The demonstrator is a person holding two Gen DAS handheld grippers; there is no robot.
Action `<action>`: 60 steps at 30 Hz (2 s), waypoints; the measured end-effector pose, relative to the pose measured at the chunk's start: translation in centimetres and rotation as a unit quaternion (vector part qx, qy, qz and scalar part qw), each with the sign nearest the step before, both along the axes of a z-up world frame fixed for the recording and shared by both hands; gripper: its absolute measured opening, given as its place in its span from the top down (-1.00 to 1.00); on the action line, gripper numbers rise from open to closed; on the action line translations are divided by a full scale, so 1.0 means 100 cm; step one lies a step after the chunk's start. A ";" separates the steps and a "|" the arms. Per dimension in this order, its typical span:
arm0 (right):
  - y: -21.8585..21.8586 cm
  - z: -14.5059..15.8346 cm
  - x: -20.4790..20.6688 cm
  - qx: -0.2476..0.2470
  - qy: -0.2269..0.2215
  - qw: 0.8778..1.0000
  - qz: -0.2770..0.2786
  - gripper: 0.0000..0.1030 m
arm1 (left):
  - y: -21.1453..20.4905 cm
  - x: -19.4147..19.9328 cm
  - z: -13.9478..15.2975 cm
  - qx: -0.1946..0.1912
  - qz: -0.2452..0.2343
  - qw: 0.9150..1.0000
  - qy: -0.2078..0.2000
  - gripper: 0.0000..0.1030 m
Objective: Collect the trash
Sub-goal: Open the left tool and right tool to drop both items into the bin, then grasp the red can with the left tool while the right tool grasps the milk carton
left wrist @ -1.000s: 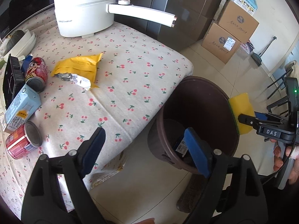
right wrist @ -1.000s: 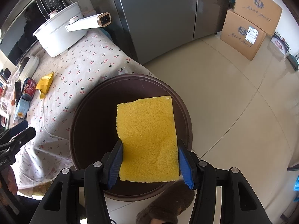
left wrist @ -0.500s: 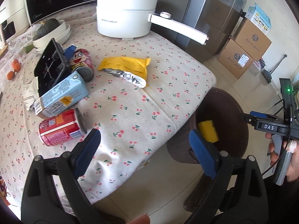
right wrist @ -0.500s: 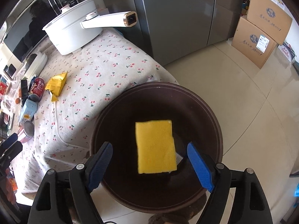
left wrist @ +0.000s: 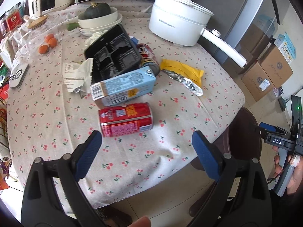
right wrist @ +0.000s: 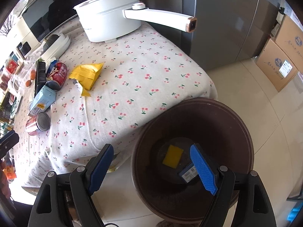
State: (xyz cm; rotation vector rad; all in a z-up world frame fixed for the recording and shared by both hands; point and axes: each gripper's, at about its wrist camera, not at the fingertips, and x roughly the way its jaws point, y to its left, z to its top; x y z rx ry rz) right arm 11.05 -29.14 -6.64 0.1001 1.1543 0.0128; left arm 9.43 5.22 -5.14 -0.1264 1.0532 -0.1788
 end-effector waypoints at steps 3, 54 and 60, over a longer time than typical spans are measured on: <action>0.012 0.000 0.007 0.001 0.002 1.000 0.008 -0.64 | 0.022 0.003 -0.001 -0.008 0.022 1.000 0.006 -0.86; 0.176 -0.010 0.080 0.084 0.029 0.996 0.025 -0.65 | 0.119 0.011 -0.014 0.022 0.164 0.986 0.011 -0.72; 0.243 -0.022 0.097 0.127 0.038 0.991 0.016 -0.65 | 0.154 0.011 -0.012 0.050 0.177 0.983 0.006 -0.72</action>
